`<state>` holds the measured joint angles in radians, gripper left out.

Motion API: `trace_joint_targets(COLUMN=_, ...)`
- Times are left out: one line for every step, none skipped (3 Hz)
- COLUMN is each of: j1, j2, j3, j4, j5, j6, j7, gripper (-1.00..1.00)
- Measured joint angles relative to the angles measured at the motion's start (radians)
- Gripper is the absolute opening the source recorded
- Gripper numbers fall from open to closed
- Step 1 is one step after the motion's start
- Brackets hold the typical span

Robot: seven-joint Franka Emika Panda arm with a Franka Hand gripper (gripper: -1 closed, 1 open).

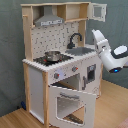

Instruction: Play with the kitchen

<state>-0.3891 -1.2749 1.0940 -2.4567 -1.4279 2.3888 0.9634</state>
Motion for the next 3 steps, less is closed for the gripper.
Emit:
trace_joint_targets(j1=0.01, j2=-0.012, j3=-0.013, j4=0.0, j5=0.077, j6=-0.057, j7=-0.055, gripper=1.0)
trace_joint_targets(j1=0.028, j2=-0.017, j3=-0.028, j4=0.0, j5=0.144, j6=-0.131, j7=-0.11, gripper=1.0)
trace_joint_targets(j1=0.052, j2=-0.017, j3=-0.041, j4=0.0, j5=0.201, j6=-0.214, j7=-0.166, gripper=1.0)
